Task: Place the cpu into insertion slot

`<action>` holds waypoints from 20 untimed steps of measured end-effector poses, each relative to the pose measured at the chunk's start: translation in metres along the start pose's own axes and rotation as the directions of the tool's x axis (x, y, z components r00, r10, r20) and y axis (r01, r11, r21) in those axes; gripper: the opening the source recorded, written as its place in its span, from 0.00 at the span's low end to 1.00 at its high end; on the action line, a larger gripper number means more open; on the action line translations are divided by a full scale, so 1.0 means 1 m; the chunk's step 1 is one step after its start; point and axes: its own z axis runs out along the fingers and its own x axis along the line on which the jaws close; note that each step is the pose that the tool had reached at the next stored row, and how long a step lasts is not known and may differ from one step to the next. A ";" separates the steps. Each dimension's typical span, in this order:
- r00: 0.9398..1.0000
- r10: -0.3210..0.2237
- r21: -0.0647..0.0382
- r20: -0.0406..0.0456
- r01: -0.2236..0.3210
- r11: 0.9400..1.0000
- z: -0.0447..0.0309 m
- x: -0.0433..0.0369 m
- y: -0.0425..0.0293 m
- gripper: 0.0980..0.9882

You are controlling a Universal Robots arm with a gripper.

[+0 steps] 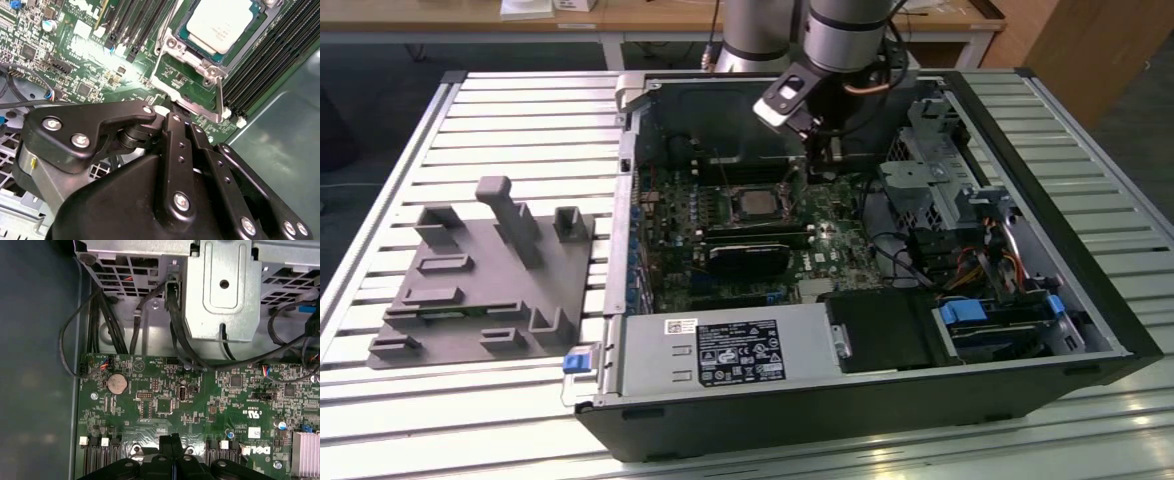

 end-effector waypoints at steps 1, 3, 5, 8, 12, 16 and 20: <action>1.000 0.000 0.000 0.000 0.000 1.000 0.0000 0.0000 -0.0009 0.01; 1.000 0.000 0.000 0.000 0.000 1.000 0.0002 0.0001 -0.0029 0.01; 1.000 0.000 0.000 0.000 0.000 1.000 0.0005 0.0002 -0.0049 0.01; 1.000 0.000 0.000 0.000 0.000 1.000 0.0008 0.0003 -0.0084 0.01; 1.000 0.000 0.000 0.000 0.000 1.000 0.0013 0.0004 -0.0131 0.01; 1.000 0.000 0.000 0.000 0.000 1.000 0.0019 0.0005 -0.0171 0.01; 1.000 0.000 0.000 0.000 0.000 1.000 0.0026 0.0006 -0.0210 0.01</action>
